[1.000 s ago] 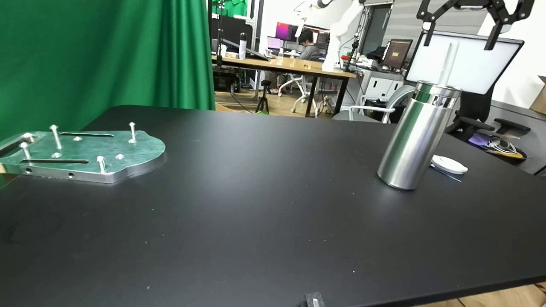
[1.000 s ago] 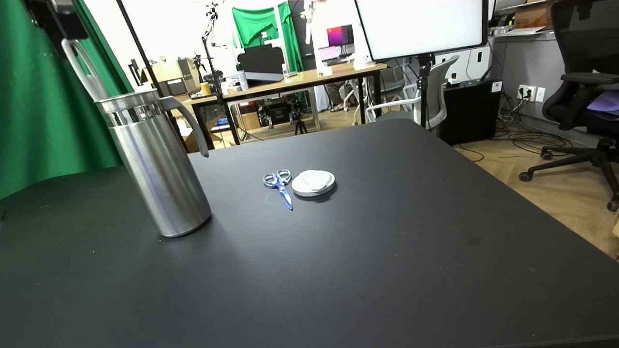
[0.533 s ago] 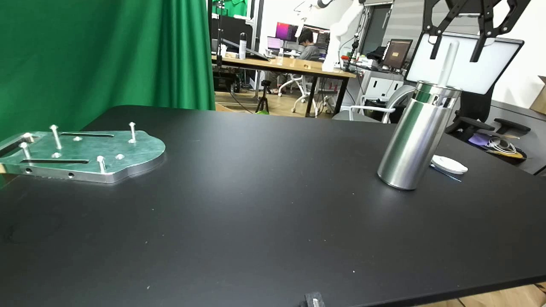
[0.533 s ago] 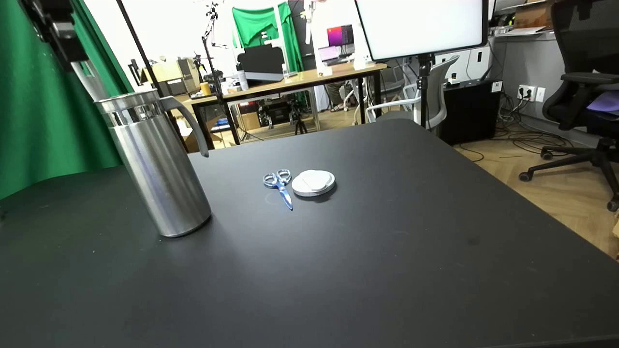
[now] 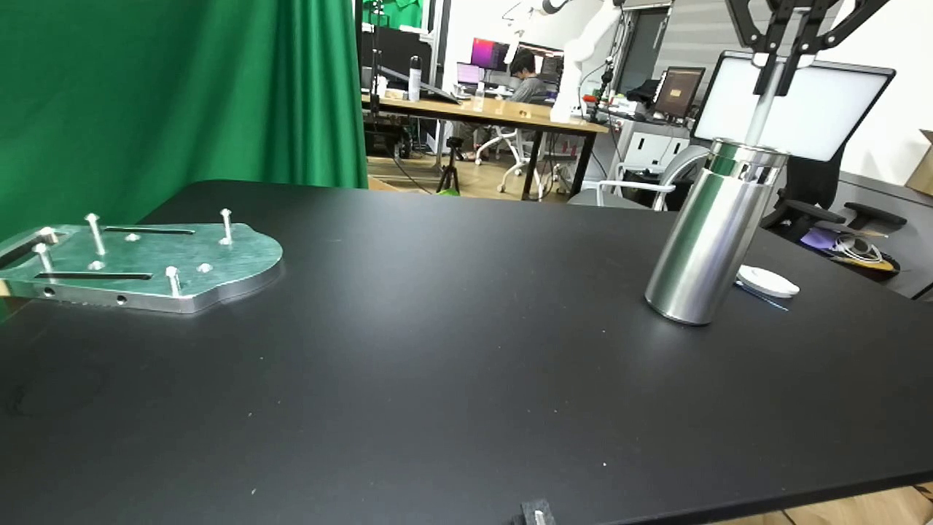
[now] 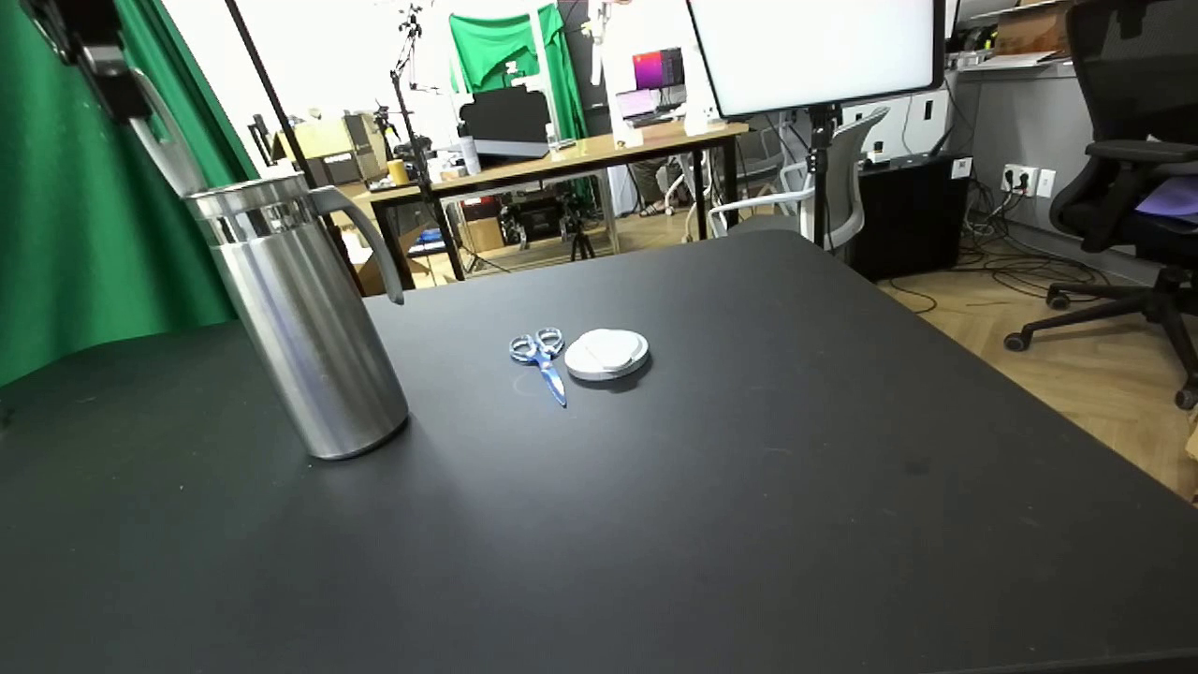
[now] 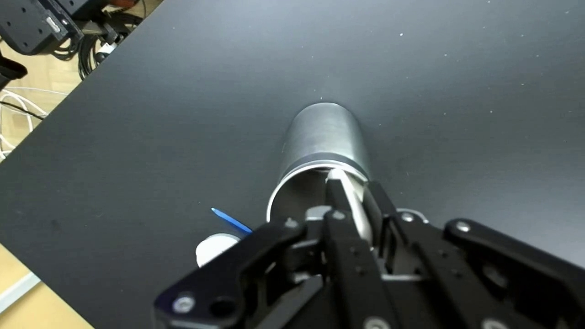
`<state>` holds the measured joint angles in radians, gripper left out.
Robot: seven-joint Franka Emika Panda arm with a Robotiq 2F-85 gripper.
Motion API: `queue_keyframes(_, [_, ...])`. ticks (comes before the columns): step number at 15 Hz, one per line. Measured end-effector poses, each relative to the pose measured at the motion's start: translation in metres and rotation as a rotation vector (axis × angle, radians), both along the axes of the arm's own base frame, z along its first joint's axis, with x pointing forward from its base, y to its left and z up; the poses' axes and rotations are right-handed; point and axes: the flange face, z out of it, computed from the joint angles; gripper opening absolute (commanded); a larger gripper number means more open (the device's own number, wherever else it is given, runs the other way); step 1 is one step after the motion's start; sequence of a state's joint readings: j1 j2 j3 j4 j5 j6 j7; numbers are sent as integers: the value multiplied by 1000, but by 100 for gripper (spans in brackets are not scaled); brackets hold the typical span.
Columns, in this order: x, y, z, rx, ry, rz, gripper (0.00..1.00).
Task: Use the brush to clean the insides of the silver bottle
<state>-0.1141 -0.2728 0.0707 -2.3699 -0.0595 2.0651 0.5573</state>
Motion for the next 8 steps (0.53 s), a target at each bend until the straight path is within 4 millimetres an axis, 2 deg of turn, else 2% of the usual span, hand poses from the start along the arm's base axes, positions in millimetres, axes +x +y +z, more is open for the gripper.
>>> queue_keyframes(3, [-7, 12, 23, -5, -27, 41, 4])
queue_keyframes(8, [-33, 31, 91, -29, -92, 116, 4])
